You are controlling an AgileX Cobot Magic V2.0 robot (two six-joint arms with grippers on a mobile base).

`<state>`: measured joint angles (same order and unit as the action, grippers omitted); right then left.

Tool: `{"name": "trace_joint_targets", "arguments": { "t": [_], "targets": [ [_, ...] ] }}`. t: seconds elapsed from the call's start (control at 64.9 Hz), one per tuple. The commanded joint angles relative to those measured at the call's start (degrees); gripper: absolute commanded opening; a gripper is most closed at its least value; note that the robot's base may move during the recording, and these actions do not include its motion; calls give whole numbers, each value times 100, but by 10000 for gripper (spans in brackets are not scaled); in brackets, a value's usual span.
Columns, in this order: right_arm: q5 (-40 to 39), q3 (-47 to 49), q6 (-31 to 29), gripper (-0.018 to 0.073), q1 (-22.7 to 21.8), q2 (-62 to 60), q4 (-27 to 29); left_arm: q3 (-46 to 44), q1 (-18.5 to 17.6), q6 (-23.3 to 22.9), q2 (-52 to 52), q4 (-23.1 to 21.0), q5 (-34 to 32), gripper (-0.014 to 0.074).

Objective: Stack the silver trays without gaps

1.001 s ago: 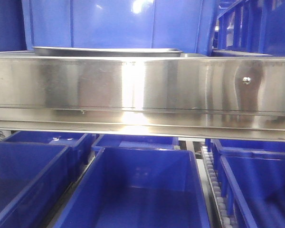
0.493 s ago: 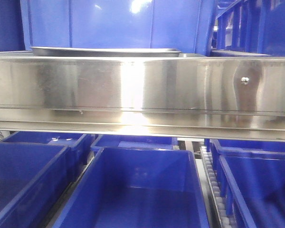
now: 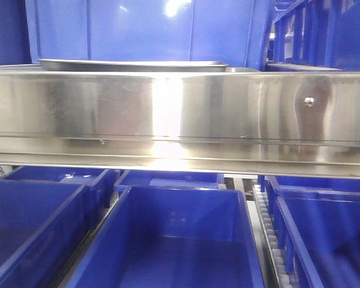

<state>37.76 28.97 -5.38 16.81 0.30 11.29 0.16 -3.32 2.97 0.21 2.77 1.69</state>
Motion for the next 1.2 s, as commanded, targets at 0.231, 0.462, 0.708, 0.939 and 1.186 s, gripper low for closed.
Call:
{"name": "trace_joint_targets", "arguments": {
  "t": [0.231,0.462,0.708,0.939,1.186],
  "targets": [
    [-144,-15,-14,-79,-11,-30,-19,-16,10,-48,-21,41,-134,-7],
    [-144,-15,-14,-79,-11,-30,-19,-16,10,-48,-21,42,-225,-7],
    [-144,-15,-14,-79,-11,-30,-19,-16,10,-48,-21,42,-225,-7],
    [-144,-15,-14,-79,-11,-30,-19,-16,10,-48,-21,42,-225,-7],
    [-959,-321,-14,-79,-200,-30,-597,-16,10,-48,-21,42,-225,-7]
  ]
}}
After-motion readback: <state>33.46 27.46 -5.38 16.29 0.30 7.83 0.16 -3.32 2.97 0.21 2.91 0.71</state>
